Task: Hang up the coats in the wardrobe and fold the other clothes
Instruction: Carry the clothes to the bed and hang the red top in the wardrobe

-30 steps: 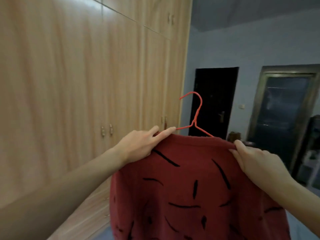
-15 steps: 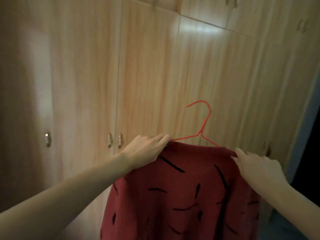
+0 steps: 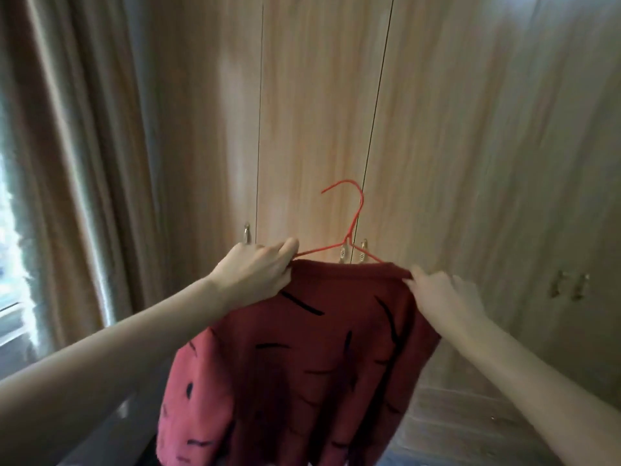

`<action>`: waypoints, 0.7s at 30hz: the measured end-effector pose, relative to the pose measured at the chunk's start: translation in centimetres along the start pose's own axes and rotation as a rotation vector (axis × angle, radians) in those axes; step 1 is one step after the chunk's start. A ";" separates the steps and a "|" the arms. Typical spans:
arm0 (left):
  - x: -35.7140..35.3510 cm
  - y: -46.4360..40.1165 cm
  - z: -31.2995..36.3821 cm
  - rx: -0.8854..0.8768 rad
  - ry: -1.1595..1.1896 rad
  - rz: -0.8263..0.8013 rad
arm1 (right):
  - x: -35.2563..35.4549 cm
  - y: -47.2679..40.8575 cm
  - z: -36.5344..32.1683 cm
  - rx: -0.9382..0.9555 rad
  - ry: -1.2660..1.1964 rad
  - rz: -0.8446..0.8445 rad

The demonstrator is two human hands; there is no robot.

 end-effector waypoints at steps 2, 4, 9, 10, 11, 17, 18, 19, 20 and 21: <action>-1.2 0.7 -1.1 0.143 0.049 -0.099 | -0.8 -1.8 -2.2 0.052 -0.032 -0.008; -2.5 0.9 -2.4 0.226 0.068 -0.146 | -1.6 -3.6 -3.8 0.081 -0.047 -0.004; -5.8 -0.6 -4.4 0.335 0.176 -0.246 | -3.5 -7.9 -6.0 0.094 -0.063 0.007; -6.5 -1.3 -4.5 0.345 0.178 -0.251 | -4.1 -8.9 -6.2 0.102 -0.052 0.006; -7.3 -2.1 -4.7 0.350 0.175 -0.244 | -4.8 -9.9 -6.1 0.109 -0.041 0.002; -12.6 -8.4 -5.3 0.262 0.201 -0.303 | -9.8 -16.5 -3.5 0.137 -0.016 -0.108; -13.7 -9.4 -5.3 0.248 0.186 -0.310 | -10.8 -17.5 -3.1 0.146 -0.026 -0.141; -15.0 -10.3 -5.3 0.240 0.167 -0.323 | -11.8 -18.5 -2.8 0.158 -0.038 -0.176; -16.5 -11.1 -5.1 0.231 0.151 -0.346 | -12.9 -19.5 -2.5 0.170 -0.046 -0.211; -17.9 -11.7 -4.9 0.216 0.144 -0.374 | -14.0 -20.5 -2.2 0.179 -0.052 -0.241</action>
Point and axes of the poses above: each hand's wrist, its own y-axis away from the middle knuckle, its own x-axis out of the back of the hand, z = x × y, the point moved 1 cm from there along -y, towards the middle knuckle, and after that the axes turned 6 degrees about -z, right-handed, at the moved point
